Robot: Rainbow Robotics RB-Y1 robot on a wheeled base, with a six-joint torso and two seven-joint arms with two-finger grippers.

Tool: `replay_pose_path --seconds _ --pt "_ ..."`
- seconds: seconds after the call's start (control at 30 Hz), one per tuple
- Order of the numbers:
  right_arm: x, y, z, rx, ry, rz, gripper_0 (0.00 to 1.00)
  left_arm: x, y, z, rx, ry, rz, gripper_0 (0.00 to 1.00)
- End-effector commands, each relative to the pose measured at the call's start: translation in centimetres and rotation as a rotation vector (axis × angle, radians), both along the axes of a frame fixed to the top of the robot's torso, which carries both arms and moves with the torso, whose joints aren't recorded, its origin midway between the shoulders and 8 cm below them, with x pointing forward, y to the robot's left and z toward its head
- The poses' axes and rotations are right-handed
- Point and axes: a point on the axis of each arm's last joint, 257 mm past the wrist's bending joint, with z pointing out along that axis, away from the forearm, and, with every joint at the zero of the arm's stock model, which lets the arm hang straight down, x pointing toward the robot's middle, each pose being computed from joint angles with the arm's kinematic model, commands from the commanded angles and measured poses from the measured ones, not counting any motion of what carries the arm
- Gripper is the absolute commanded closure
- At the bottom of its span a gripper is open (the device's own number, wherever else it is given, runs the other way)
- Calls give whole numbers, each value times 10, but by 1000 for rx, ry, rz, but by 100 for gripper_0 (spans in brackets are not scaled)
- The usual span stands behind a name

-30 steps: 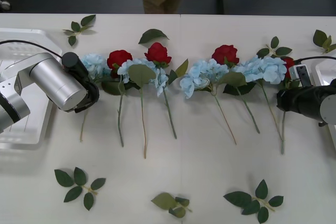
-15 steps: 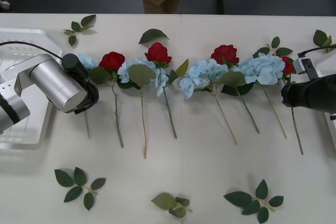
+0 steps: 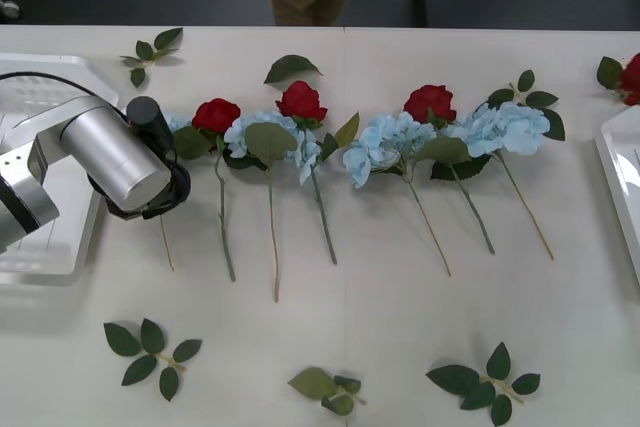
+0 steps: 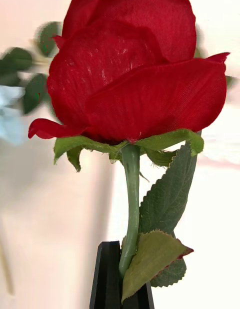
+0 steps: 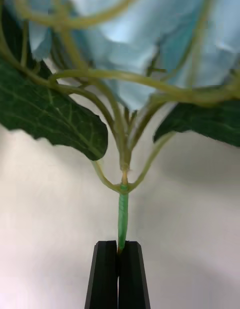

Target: Place the red flowers into the right box and the blue flowers into the left box. If a person shows an open palm, hand one flower to the person first, then continue sorting.

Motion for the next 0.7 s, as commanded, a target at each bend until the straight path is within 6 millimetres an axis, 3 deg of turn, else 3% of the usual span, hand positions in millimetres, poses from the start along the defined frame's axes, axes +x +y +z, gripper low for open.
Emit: replay_pose_path --seconds 0.03,0.07,0.1,0.3,0.53,0.7 --pt "-3 -79 40 -132 -56 -76 100 1 -3 63 -16 -16 3 100" --pt "-4 -86 38 -140 -55 -83 100 0 -4 69 -24 -18 3 100" --pt "-9 -107 33 -168 -54 -102 100 -5 -6 83 -39 -10 4 100" --pt "-36 -159 14 -259 -31 -131 100 -22 7 134 -43 2 1 100" --pt "-73 -182 -36 -298 17 -152 100 -31 34 182 -27 -9 -2 100" --pt "-78 -171 -74 -270 5 -157 100 -30 70 208 29 -25 -9 100"
